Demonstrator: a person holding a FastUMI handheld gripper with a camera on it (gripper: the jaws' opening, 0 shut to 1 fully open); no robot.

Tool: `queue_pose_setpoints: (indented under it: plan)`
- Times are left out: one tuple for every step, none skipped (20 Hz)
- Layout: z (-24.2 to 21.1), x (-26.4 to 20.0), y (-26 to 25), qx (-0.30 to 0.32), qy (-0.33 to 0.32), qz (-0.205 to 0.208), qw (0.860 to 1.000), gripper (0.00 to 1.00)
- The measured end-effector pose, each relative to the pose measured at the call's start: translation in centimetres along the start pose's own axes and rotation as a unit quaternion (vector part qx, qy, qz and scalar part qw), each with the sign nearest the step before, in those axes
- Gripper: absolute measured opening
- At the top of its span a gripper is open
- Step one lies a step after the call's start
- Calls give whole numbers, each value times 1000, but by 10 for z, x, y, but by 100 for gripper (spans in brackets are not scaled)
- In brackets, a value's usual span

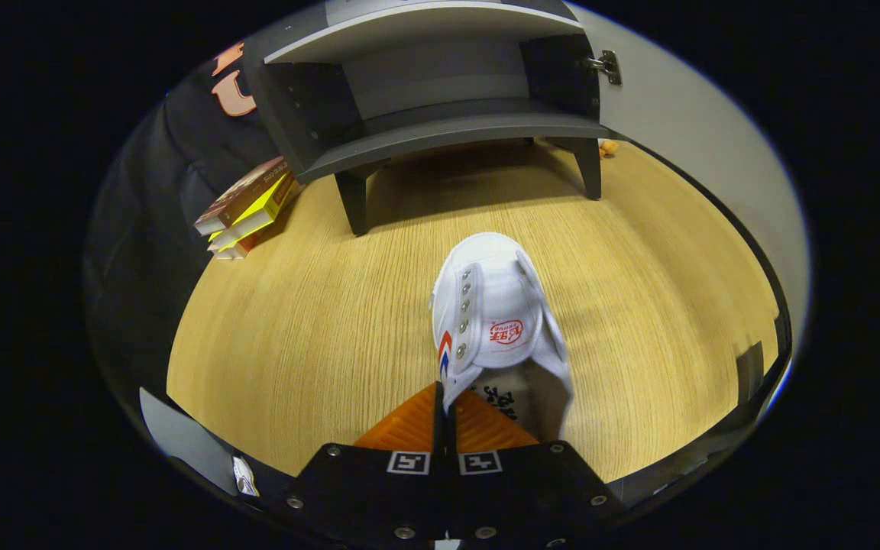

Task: Open the shoe cabinet door, grab the shoes and put them into the shoe cabinet, then close the shoe cabinet door.

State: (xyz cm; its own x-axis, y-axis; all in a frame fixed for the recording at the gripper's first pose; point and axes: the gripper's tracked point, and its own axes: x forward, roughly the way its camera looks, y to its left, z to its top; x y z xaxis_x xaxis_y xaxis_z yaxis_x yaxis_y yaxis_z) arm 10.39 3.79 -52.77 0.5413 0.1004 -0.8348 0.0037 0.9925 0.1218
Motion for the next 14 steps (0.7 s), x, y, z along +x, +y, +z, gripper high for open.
queue_pose_setpoints:
  plan:
    - [5, -6, -1, 0, -6, -4, 1000, 0]
    - [14, -13, 0, -3, -19, -4, 1000, 0]
    - [25, -21, 1, -9, -35, -5, 999, 0]
    - [36, -29, 2, -16, -49, -6, 999, 0]
    - [47, -39, 4, -19, -62, -7, 998, 0]
    - [58, -48, 7, -20, -73, -4, 997, 0]
    - [67, -59, 8, -20, -83, -3, 996, 0]
    - [79, -71, 9, -19, -97, -1, 995, 0]
    - [92, -86, 11, -17, -113, 0, 993, 0]
    - [106, -102, 13, -15, -132, 1, 991, 0]
    - [122, -119, 15, -16, -151, 3, 988, 0]
    - [138, -137, 17, -18, -171, 4, 985, 0]
    - [156, -153, 20, -22, -192, 5, 981, 0]
    - [176, -170, 20, -27, -215, 3, 976, 0]
